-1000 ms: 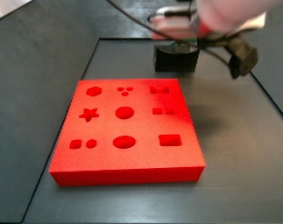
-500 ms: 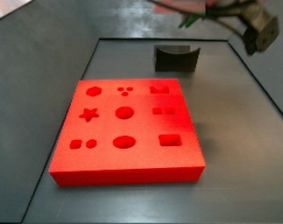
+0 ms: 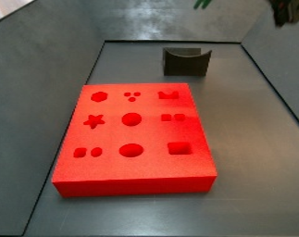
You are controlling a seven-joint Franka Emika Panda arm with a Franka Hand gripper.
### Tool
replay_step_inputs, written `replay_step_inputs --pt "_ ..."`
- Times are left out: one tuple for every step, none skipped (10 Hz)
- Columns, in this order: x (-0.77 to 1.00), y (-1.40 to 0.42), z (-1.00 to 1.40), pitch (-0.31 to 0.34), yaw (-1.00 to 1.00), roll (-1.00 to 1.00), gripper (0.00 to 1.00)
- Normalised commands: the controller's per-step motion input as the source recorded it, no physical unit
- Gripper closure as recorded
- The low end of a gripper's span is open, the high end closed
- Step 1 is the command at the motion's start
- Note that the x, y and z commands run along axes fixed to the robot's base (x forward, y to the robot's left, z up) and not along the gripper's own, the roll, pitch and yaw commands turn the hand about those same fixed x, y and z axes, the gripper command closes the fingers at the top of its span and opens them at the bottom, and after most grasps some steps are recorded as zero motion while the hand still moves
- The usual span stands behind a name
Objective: Pick up the 3 prong object. Move up. Place the 3 prong object on the fixture. Regrasp the 3 prong object. Move to above the board. Insert the 3 prong object.
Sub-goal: Move to above the board.
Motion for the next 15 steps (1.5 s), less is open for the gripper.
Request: replay_step_inputs --pt "-0.02 -0.06 1.00 0.166 0.04 -0.04 1.00" --pt "-0.01 -0.05 1.00 0.169 0.07 -0.03 1.00" --pt "0.00 -0.05 1.00 0.166 0.10 -0.03 1.00" --pt "0.01 -0.05 1.00 0.159 0.11 -0.02 1.00" --pt "0.01 -0.05 1.00 0.149 0.12 -0.02 1.00" --pt "0.02 -0.04 0.81 0.122 0.13 -0.02 1.00" --pt "0.02 -0.03 0.69 0.116 0.13 -0.02 1.00" --pt "0.02 -0.03 0.48 0.097 0.13 -0.03 1.00" --pt "0.01 -0.02 0.27 0.078 0.12 -0.04 1.00" --pt "-0.79 -1.00 -0.03 0.053 -0.06 -1.00 1.00" --pt "-0.80 -1.00 -0.04 0.037 -0.06 -1.00 1.00" --pt "-0.86 -1.00 -0.04 0.021 -0.05 -1.00 1.00" --pt "-0.91 -1.00 -0.07 0.010 -0.05 -1.00 1.00" --pt "-0.98 -1.00 -0.04 -0.009 -0.04 -1.00 1.00" --pt "-0.79 -0.70 -0.04 -0.028 -0.03 -1.00 1.00"
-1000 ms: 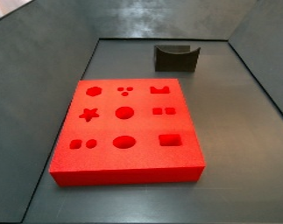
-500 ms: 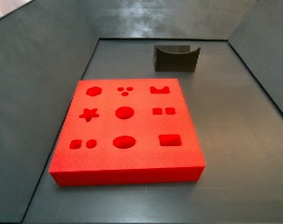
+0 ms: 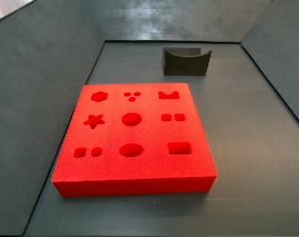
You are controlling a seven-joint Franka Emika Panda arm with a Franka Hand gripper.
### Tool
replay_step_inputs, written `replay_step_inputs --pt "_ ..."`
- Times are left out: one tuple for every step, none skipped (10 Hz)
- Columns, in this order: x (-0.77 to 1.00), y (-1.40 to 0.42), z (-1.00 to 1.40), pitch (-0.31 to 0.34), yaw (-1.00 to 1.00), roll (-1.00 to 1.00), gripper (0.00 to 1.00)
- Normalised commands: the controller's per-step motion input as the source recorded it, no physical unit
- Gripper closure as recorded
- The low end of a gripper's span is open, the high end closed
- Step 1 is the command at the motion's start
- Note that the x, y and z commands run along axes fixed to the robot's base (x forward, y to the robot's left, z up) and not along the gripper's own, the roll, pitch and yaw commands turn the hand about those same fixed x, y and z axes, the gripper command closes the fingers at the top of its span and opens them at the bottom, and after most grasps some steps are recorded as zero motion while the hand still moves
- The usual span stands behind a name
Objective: Pick up the 3 prong object. Move up. Place the 3 prong object on the fixture. Regrasp the 3 prong object. Move to above the board. Insert the 3 prong object.
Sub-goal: Move to above the board, then insert the 3 prong object.
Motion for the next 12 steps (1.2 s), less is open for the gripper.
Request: replay_step_inputs --pt "-0.62 -0.49 -0.03 -0.035 -0.03 -1.00 1.00" --pt "-0.36 -0.20 0.00 -0.044 -0.03 -1.00 1.00" --pt "-0.25 -0.09 -0.01 -0.054 -0.03 -1.00 1.00" --pt "-0.17 -0.01 0.00 -0.071 -0.03 -1.00 1.00" --pt "-0.15 0.01 0.00 -0.086 -0.04 -1.00 1.00" --pt "-0.14 0.04 0.00 -0.122 -0.03 -0.97 1.00" --pt "-0.13 0.04 0.00 -0.128 -0.03 -0.83 1.00" --pt "-0.11 0.05 0.00 -0.120 0.00 -0.48 1.00" --pt "-0.10 0.05 0.00 -0.112 -0.01 -0.37 1.00" --pt "-0.08 0.03 0.00 -0.096 -0.01 -0.25 1.00" --pt "0.00 0.00 -0.09 0.000 0.00 0.00 1.00" --pt "0.00 0.00 0.00 -0.004 0.00 0.00 1.00"
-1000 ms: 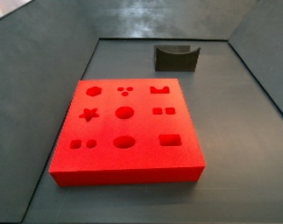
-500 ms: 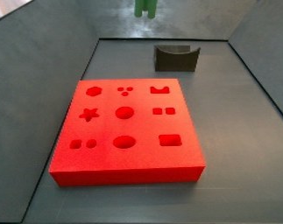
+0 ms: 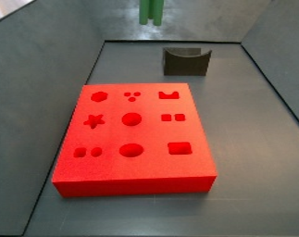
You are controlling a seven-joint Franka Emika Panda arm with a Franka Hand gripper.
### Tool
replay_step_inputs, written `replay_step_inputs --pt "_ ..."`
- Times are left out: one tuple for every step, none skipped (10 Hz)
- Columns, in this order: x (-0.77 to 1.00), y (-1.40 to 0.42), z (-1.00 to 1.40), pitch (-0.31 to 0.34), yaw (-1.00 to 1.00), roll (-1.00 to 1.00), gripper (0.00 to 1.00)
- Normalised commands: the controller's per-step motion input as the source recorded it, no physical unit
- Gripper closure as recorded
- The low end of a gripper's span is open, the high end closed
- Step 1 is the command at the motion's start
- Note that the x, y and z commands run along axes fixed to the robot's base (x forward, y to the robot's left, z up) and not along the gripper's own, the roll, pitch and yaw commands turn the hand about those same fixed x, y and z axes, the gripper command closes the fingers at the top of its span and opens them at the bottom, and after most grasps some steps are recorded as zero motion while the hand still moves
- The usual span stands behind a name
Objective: Pick up the 3 prong object. Move up. Place the 3 prong object on the fixture. Regrasp the 3 prong object. Move to above the board. Insert the 3 prong object.
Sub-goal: Insert the 3 prong object.
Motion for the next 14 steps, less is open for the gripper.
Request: replay_step_inputs --pt "-0.02 0.00 -0.09 0.000 0.00 0.00 1.00" --pt "-0.18 -0.01 -0.28 0.016 0.00 -0.03 1.00" --pt "0.00 0.00 0.00 0.000 0.00 -0.03 1.00" --pt "0.00 0.29 -0.23 0.011 0.01 -0.35 1.00" --pt "0.00 0.00 0.00 0.000 0.00 -0.01 1.00" --pt "0.00 0.00 -0.07 0.000 0.00 -0.05 1.00" --pt "0.00 -0.07 -0.48 -0.170 0.00 -0.12 1.00" --pt "-0.20 0.00 -0.03 -0.409 0.43 -0.33 1.00" --pt "-0.09 -0.32 -0.24 -0.469 0.59 -0.04 1.00" --pt "-0.08 -0.28 -0.31 -0.447 0.65 -0.01 1.00" --pt "-0.05 -0.22 -0.40 -0.411 0.72 0.00 1.00" --pt "-0.05 -0.19 -0.41 -0.403 0.74 -0.01 1.00" --pt "-0.04 -0.17 -0.42 -0.393 0.76 -0.01 1.00" --pt "-0.04 -0.16 -0.42 -0.387 0.78 -0.02 1.00"
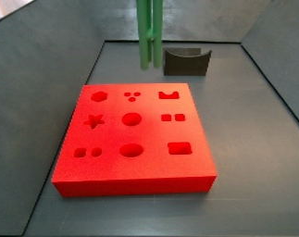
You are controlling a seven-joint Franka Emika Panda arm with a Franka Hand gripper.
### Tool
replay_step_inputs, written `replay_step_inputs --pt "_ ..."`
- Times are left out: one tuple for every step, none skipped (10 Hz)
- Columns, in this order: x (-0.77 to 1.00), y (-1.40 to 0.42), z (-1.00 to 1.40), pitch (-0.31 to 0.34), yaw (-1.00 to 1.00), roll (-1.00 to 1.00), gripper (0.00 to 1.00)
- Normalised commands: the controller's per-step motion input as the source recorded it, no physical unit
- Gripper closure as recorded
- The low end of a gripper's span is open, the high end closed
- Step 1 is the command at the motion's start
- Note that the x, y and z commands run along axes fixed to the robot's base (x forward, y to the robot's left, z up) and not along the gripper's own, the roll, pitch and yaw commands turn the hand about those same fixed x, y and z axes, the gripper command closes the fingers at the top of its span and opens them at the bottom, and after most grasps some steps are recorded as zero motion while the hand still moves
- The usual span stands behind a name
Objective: Pick up the 3 prong object. Move up. Place the 3 prong object on the fixture. Regrasp the 3 prong object. Move to above the board. Insert the 3 prong object.
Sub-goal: Insert the 3 prong object.
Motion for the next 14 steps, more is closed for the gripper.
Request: replay_step_inputs --pt "-0.04 -0.15 -0.41 -0.377 0.79 -0.04 1.00" --pt "-0.02 -0.15 -0.39 -0.356 0.80 -0.06 1.00" --pt "-0.01 -0.14 -0.37 -0.346 0.81 -0.07 1.00" --pt "0.00 -0.11 -0.28 -0.279 0.81 -0.13 1.00" --pt "-0.05 0.00 0.00 -0.210 0.58 -0.47 1.00" --pt "0.00 0.29 0.04 -0.170 0.23 -0.50 1.00" --pt "0.01 0.47 0.11 -0.121 0.01 -0.50 1.00" --pt "0.05 0.48 0.10 -0.060 0.01 -0.50 1.00" --pt "0.04 0.58 0.13 0.000 0.03 -0.50 1.00" --pt "0.02 0.66 0.29 0.107 0.04 -0.50 1.00" --pt "0.00 0.70 0.44 0.130 0.05 -0.46 1.00" --pt "0.00 0.67 0.42 0.060 0.11 -0.43 1.00" --pt "0.00 0.00 0.00 0.019 0.11 0.00 1.00" --pt "-0.04 0.00 -0.15 0.000 0.07 0.00 1.00"
